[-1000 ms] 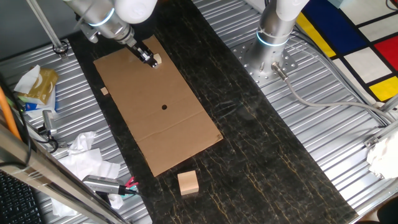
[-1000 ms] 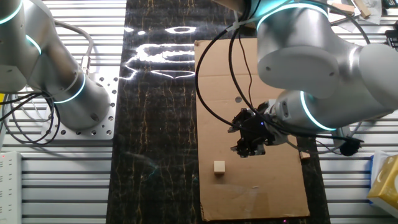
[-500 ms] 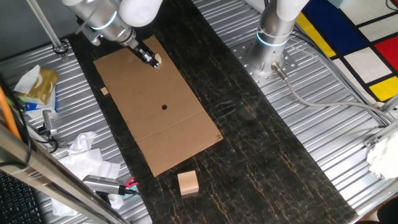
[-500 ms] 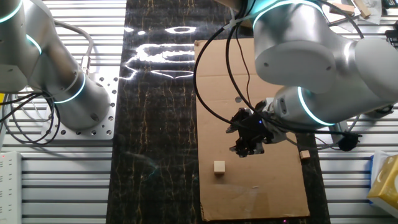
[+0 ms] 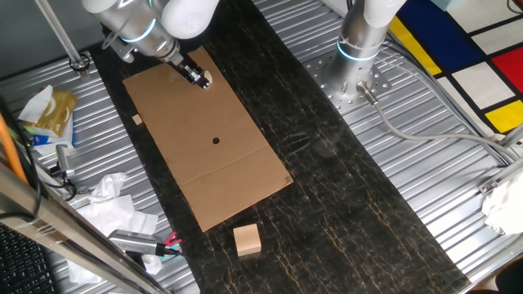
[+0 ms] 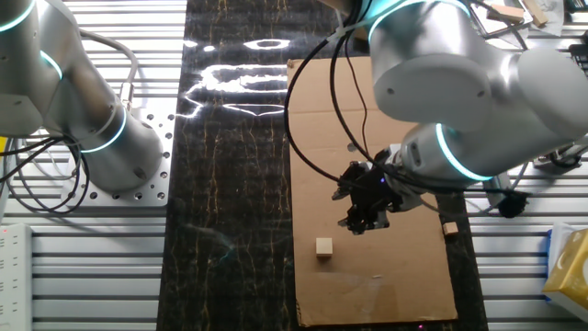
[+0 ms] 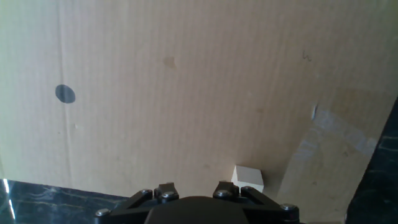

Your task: Grab the block and place it at the designated location

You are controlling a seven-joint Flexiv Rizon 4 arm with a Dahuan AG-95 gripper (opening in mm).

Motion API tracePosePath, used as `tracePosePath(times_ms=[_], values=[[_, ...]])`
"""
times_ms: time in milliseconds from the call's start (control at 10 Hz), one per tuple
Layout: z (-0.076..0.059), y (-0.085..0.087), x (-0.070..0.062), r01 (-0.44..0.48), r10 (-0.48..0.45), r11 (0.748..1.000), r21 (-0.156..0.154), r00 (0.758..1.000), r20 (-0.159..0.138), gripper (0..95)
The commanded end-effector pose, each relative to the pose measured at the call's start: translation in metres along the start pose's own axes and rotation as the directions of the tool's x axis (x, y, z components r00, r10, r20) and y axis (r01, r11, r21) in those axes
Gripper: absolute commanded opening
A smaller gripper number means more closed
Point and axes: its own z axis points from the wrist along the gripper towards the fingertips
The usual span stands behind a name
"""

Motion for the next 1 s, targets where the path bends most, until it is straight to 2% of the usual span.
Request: tracePosePath(times_ms=[100,1000], values=[[0.0,-0.0009,0.0011,0.001,-0.001,1.0,0.0,1.0,-0.002,38.0],[0.0003,-0.0062,0.0072,-0.008,0.008,1.0,0.002,1.0,-0.012,38.0]])
